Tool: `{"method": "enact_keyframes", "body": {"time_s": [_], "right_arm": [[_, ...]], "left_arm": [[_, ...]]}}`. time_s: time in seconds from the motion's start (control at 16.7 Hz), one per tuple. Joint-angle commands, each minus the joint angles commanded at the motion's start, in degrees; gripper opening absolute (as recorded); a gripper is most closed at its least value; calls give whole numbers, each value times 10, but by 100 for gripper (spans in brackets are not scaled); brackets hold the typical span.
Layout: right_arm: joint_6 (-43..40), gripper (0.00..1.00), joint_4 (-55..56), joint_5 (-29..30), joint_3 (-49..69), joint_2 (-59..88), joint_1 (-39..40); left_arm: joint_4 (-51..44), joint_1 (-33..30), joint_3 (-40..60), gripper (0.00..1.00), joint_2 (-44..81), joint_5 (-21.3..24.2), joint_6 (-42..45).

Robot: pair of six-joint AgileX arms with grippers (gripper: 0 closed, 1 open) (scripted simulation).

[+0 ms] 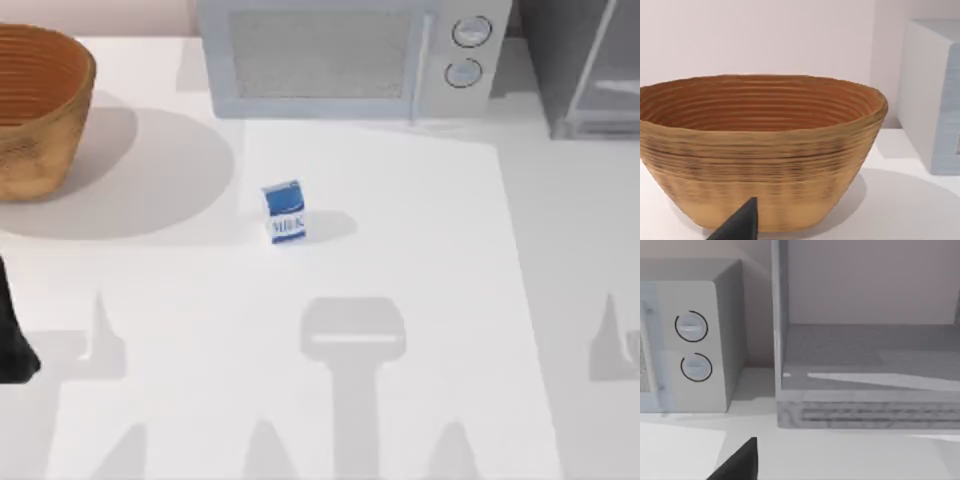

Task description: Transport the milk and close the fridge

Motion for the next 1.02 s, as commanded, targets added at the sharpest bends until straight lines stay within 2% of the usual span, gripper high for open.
{"method": "enact_keyframes", "body": {"time_s": [0.18,0.36,0.84,1.02], "right_arm": [[0,100,8,8,0,8,8],[0,100,59,65,0,63,65],[5,100,292,378,6,315,376],[8,100,367,472,10,390,470]], "left_arm": [[0,0,0,100,0,0,0],[0,0,0,100,0,0,0],[0,0,0,100,0,0,0],[0,0,0,100,0,0,0]]}}
